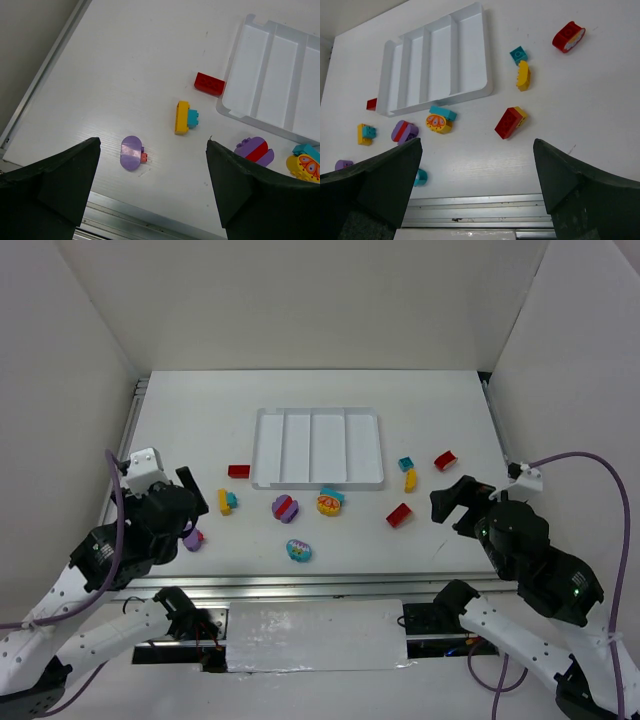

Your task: Sort the legos into containers by color

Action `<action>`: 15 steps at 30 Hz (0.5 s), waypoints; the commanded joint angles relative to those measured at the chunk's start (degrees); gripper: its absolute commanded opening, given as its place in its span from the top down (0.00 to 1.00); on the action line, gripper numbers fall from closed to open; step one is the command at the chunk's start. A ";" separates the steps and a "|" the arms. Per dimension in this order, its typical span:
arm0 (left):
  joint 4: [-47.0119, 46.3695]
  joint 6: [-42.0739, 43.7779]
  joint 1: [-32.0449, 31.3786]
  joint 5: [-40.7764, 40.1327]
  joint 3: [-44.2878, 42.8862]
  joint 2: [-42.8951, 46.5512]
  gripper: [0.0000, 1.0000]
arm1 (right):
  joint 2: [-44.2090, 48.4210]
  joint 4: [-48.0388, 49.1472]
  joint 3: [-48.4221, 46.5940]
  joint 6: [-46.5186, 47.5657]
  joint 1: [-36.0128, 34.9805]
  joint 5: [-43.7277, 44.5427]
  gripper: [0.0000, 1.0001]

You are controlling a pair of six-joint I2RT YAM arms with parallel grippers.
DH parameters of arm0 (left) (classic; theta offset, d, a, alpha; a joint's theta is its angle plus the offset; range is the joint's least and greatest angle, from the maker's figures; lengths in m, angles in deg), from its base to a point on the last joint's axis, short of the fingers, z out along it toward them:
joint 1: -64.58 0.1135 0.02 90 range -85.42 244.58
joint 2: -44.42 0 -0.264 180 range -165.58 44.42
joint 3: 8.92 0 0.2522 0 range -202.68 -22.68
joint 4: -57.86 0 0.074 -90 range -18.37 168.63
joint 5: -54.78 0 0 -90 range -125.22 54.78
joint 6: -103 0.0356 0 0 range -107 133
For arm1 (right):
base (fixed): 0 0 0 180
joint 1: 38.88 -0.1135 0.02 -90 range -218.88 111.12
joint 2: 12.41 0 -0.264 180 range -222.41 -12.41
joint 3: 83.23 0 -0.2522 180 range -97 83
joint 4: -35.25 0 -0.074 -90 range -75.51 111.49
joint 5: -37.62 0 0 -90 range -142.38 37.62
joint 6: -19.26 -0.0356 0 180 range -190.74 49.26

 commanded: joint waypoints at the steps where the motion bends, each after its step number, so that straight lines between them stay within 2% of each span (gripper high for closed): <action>1: -2.83 1.96 0.77 0.42 0.16 -0.59 0.01 | -2.68 0.32 -0.16 -2.44 -0.24 2.66 0.00; 7: -2.83 2.40 1.13 1.39 0.07 -1.03 0.01 | -4.88 1.90 0.10 -5.34 -0.16 3.54 0.00; 10: -3.97 3.88 1.21 2.44 0.51 -0.68 0.00 | -8.91 3.48 0.28 -6.92 -0.07 3.55 0.00; 13: -5.99 5.99 2.18 4.72 1.04 -0.77 0.01 | -18.56 5.93 -0.16 -9.82 3.61 3.73 0.00; 15: -6.35 6.53 2.79 5.96 1.13 -1.12 0.00 | -26.56 8.91 -1.21 -10.00 8.26 -0.99 0.00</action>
